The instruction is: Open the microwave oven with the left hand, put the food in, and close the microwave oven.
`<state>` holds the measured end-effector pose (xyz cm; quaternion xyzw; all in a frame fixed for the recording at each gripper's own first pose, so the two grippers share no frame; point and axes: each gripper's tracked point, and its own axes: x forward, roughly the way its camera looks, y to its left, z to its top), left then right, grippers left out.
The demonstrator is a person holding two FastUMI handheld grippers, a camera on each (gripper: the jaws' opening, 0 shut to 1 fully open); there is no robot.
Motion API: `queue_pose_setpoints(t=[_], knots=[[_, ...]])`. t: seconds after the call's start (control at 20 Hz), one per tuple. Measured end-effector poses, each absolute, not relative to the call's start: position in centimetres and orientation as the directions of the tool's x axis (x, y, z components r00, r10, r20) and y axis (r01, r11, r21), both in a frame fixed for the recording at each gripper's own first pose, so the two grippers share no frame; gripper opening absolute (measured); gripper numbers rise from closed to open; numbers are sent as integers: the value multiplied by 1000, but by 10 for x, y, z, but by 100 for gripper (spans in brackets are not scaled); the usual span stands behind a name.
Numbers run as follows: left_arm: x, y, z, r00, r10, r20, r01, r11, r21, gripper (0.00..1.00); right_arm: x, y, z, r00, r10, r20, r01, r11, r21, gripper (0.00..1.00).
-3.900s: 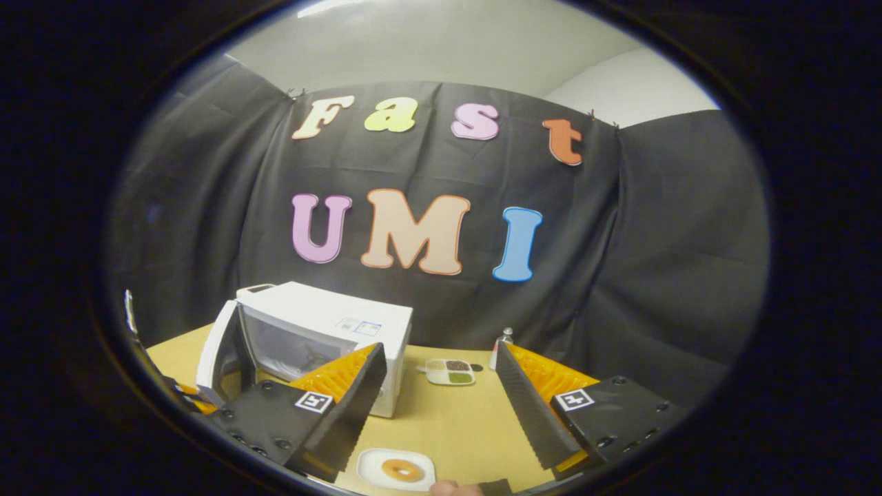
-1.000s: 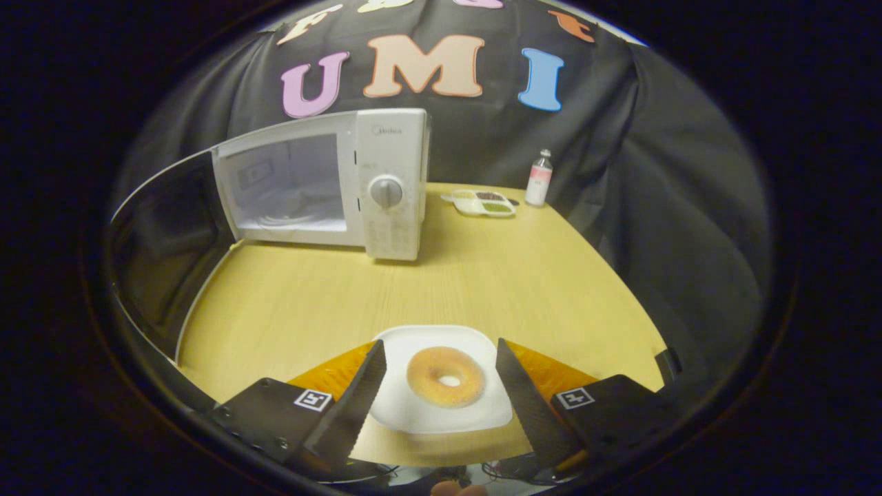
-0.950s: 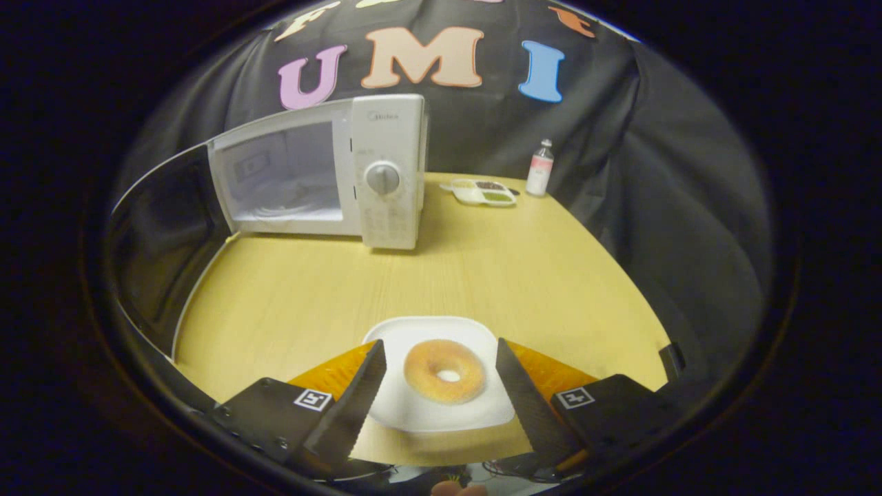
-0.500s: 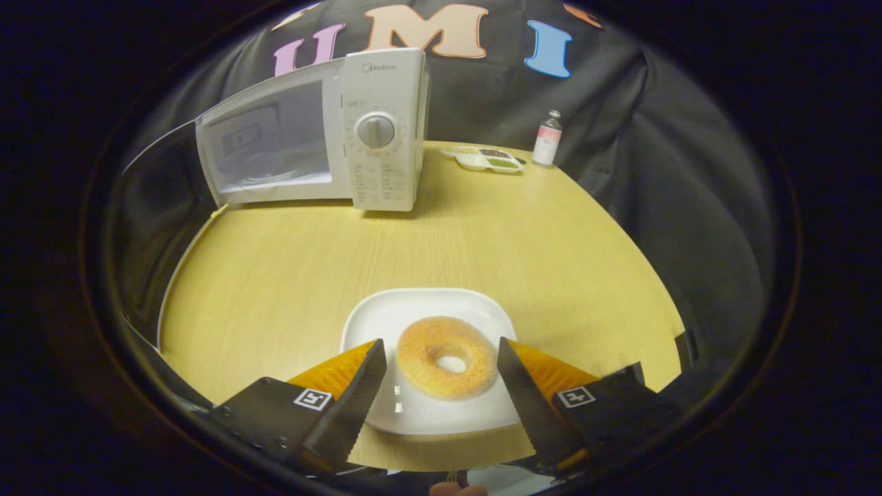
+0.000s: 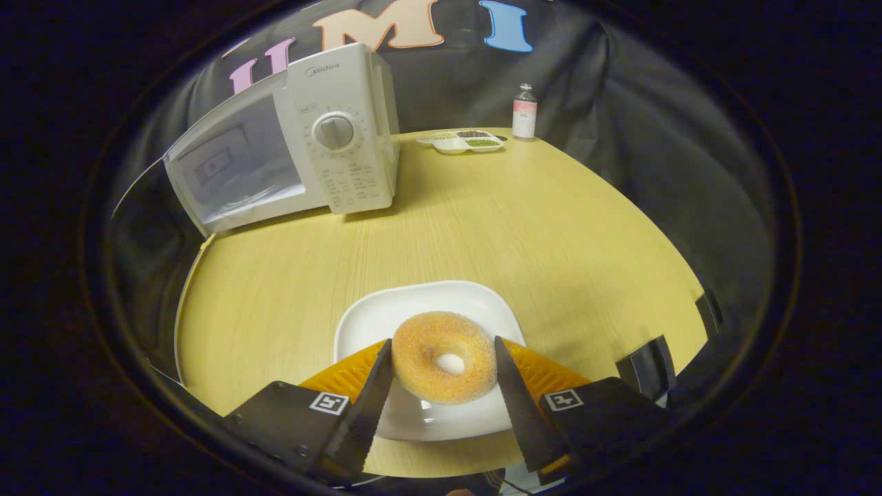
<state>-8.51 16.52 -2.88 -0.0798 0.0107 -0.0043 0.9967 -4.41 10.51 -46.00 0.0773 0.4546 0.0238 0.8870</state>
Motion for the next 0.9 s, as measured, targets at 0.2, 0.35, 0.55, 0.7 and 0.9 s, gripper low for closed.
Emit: queue_pose_setpoints(t=[0.2,0.35,0.55,0.7,0.9], knots=[[-83,168,-34,1000,-5,-27,1,986,-164,93,-44,134,-442,583,206,-786,106,940,325,82],[-84,171,-38,999,4,-39,-10,987,-163,95,-38,171,-420,586,312,-747,147,866,477,82],[-90,182,-39,998,35,-44,-41,990,-134,95,-16,223,-383,605,443,-662,192,725,661,81],[-97,187,-48,996,54,-66,-63,987,-149,95,8,267,-353,632,509,-585,211,613,761,81],[-103,200,-55,992,85,-89,-98,983,-156,95,43,325,-339,659,546,-517,246,493,835,81]])
